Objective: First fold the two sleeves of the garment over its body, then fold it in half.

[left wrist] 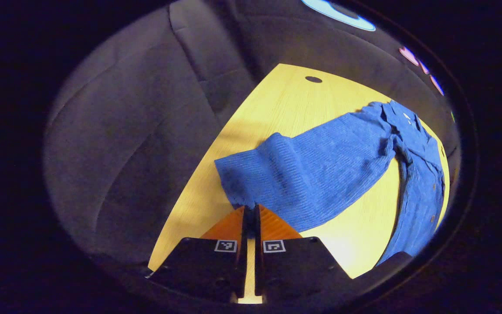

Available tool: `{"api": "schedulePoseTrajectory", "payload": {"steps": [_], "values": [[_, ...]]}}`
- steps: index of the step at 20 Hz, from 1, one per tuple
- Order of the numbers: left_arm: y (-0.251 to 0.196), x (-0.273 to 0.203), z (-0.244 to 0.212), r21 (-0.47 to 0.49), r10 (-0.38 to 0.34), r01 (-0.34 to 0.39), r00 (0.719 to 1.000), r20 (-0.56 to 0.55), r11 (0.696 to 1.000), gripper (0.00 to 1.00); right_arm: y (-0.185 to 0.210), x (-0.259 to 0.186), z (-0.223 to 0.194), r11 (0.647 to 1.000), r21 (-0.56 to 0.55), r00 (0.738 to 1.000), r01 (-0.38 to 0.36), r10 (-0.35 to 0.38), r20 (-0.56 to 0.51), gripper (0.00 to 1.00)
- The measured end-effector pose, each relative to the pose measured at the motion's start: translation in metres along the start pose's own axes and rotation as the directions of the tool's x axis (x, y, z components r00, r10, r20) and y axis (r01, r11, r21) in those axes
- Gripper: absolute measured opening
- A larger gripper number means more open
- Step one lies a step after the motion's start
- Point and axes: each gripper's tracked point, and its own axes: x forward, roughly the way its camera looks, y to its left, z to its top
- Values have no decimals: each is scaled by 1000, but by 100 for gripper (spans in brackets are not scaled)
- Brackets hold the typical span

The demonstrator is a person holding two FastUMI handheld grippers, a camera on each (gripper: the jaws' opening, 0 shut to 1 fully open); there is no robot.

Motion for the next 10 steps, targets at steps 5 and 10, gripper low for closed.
{"api": "schedulePoseTrajectory", "payload": {"steps": [5, 10], "values": [[-8, -16, 31, -177, -152, 163, 986, 73, 971, 0, 4, -1, -6, 1000, -19, 1000, -20, 19, -23, 60], [-29, -57, 89, -133, -175, 206, 960, 217, 969, 0, -8, -3, -4, 1000, -3, 999, -27, 27, -22, 60]]}}
